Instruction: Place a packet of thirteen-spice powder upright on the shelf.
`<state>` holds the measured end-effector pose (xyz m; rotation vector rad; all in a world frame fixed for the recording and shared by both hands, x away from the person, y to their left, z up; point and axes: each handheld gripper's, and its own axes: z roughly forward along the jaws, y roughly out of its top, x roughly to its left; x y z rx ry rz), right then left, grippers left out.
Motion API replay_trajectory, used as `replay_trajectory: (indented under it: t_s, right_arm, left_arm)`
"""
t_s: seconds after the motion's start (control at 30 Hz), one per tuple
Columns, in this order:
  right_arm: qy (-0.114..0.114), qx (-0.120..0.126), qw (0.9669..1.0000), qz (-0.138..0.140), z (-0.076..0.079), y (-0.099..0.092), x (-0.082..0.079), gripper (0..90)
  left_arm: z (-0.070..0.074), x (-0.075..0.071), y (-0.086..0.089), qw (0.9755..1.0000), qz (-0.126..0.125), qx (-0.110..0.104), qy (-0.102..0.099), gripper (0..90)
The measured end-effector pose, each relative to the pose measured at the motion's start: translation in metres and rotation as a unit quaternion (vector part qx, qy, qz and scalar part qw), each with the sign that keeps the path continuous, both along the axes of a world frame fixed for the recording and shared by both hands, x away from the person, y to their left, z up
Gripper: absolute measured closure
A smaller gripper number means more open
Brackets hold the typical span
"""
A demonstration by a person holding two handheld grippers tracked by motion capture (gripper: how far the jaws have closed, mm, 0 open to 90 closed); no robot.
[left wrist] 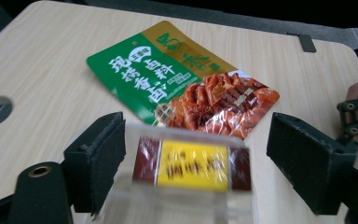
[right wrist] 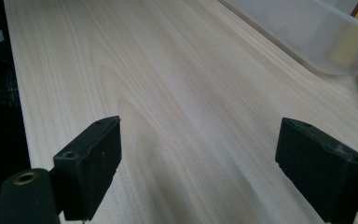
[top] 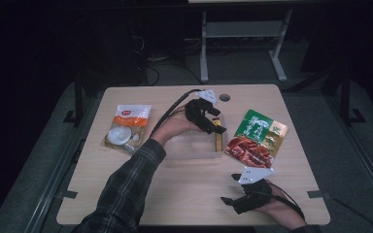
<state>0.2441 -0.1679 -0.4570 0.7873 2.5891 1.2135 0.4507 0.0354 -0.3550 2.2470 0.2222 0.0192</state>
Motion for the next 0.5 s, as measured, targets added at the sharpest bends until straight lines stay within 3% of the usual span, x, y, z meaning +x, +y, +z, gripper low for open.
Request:
replay_trajectory:
  t_s: [0.27, 0.5]
  right_arm:
    - [0.002, -0.006, 1.0000, -0.001, -0.001, 0.000, 0.000, 13.7]
    - [0.006, -0.012, 0.9999, -0.010, -0.001, -0.001, 0.002, 12.8]
  left_arm:
    - [0.014, -0.018, 0.037, 0.9996, 0.026, 0.001, -0.009, 18.0]
    - [0.014, -0.039, 0.068, 0.9984, 0.055, 0.012, -0.009, 18.0]
